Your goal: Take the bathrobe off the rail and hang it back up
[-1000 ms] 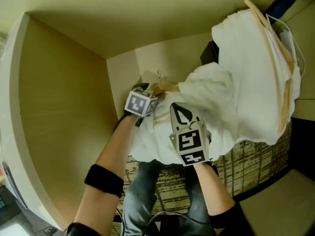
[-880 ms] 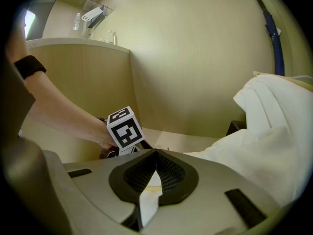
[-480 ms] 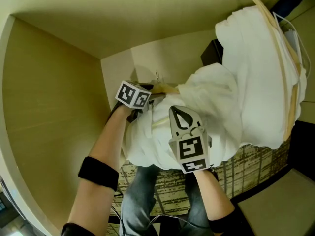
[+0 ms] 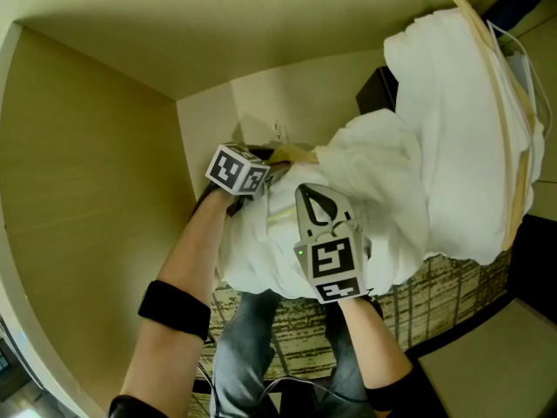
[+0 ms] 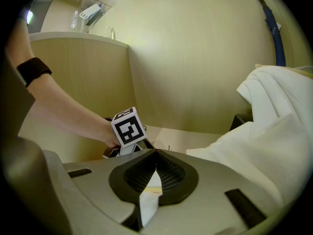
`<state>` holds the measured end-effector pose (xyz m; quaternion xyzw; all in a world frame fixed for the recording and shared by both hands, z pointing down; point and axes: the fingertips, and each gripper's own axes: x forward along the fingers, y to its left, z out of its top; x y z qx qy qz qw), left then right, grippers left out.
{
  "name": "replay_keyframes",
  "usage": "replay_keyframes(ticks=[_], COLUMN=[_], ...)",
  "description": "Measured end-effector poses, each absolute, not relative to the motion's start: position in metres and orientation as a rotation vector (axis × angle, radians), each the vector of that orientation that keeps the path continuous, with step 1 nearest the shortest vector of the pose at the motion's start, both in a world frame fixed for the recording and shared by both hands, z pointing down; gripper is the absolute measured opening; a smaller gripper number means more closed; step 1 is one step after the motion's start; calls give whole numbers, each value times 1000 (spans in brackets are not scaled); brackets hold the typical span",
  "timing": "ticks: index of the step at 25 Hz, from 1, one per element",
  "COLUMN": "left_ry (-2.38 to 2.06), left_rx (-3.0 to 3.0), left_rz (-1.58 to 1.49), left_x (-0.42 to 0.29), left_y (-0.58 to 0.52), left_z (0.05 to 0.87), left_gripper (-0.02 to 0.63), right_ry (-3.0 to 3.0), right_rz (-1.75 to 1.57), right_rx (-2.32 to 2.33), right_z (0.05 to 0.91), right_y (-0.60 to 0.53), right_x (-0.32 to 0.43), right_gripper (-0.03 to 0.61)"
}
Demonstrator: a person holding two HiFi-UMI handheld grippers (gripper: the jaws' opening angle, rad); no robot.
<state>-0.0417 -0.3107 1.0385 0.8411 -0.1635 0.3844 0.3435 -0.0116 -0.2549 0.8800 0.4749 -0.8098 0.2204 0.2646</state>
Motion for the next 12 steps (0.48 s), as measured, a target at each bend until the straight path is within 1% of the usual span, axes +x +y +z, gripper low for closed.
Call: replay_keyframes(ticks=[5,9,12], left_ry=[-489,-684,-861], left_rx=[2249,2324,2388], left_rz=[995,1021,1049], left_x=[-42,-55,-63], left_y=[-313,-323,-329], left_z=[1029,1006,971], left_gripper=[202,199,199], right_ry=[-2188,-2187,-2192], right_rz=[600,617,625], right_rx=[1277,1274,1270], right_z=[879,873,862], right_y=[-252,-245,-238], right_x=[-11,-10,-9], right_gripper=[25,25,25])
